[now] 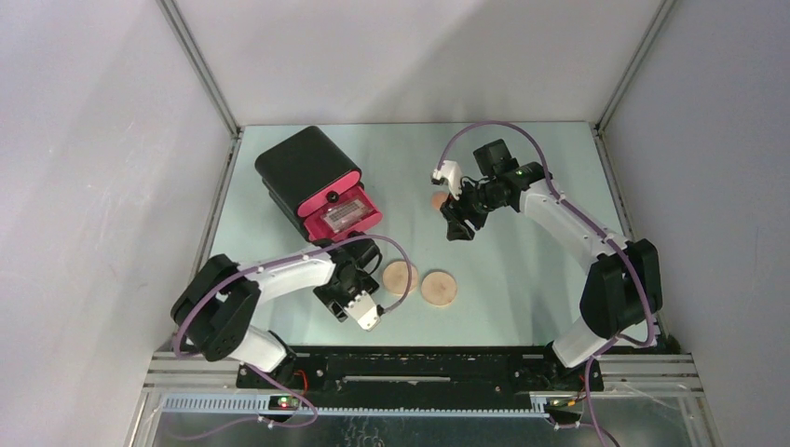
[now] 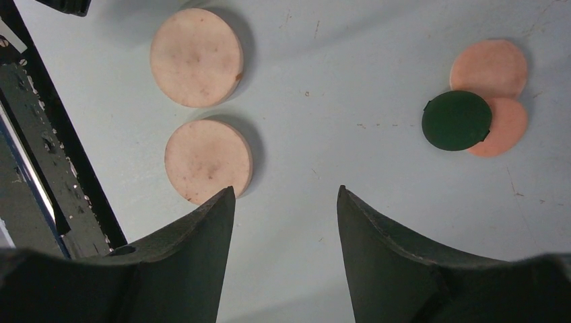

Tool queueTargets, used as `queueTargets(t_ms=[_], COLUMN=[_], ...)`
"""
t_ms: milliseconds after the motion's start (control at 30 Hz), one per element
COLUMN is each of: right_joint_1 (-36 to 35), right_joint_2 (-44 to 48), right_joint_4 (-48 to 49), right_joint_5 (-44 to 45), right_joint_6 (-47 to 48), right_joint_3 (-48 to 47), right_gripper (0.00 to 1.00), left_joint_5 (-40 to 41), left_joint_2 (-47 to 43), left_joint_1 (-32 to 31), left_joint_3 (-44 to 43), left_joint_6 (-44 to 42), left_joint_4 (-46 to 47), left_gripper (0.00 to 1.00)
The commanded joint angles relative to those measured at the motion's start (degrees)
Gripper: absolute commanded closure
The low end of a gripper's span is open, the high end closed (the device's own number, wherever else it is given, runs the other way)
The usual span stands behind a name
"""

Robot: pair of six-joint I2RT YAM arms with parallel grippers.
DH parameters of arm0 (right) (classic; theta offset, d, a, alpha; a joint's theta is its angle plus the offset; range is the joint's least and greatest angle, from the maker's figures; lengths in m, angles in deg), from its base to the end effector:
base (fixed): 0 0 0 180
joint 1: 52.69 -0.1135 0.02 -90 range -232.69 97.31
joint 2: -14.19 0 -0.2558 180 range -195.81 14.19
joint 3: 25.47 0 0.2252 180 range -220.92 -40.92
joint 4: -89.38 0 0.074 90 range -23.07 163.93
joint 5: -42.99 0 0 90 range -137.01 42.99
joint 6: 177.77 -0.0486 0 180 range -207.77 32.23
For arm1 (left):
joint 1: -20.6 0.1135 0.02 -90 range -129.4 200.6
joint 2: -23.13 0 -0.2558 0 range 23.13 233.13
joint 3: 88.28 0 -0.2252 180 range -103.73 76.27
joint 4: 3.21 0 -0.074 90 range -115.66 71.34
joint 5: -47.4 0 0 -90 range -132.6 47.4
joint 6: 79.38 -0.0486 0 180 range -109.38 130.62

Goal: Organize the makeup
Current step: Pick up the makeup from the center of the board.

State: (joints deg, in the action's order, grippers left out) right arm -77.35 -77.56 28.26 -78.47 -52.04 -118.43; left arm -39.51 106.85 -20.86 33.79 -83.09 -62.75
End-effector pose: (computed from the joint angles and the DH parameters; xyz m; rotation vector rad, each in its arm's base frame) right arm 0.2719 0.1527 0.2740 -1.4210 2.0656 0.6360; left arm 0.1552 -0.1336 0.1477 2.8547 1.1812 0.1303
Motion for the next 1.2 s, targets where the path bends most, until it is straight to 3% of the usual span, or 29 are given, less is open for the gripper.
queueTargets(t_ms=[0, 400, 600, 733, 900, 1167], right_joint_1=[0.41, 0.57, 0.49, 0.6, 0.8, 2.6], right_joint_2=[-0.43, -0.54, -0.55, -0.41, -0.19, 0.25], right_joint_4=[-0.77, -0.91, -0.86, -0.91, -0.9, -0.51], right_joint_5=[-1.01, -1.32, -1.01, -0.95, -0.75, 0.08], right_joint_6=[0.67, 0.66, 0.66, 0.58, 0.66, 0.75], right_joint_3=[0.06, 0.05, 0.08, 0.08, 0.07, 0.05], right_gripper=[0.35, 0.35, 0.35, 0.35, 0.35, 0.36], left_joint_5=[-0.11, -2.17, -3.97, -6.49, -9.94, -16.07], left_joint_2=[2.63, -4.37, -10.29, -12.54, -14.55, -18.68], left_joint_1=[0.06, -0.37, -3.12, -7.54, -12.86, -17.83], left_joint_3=[-1.53, 4.76, 1.71, -3.01, -6.27, -17.84], left_joint_6=[-1.9, 3.09, 6.57, 13.36, 19.49, 25.98], left_joint_4=[1.12, 5.87, -0.8, -5.89, -8.97, -9.25], left_gripper=[0.26, 0.59, 0.76, 0.87, 0.91, 0.88])
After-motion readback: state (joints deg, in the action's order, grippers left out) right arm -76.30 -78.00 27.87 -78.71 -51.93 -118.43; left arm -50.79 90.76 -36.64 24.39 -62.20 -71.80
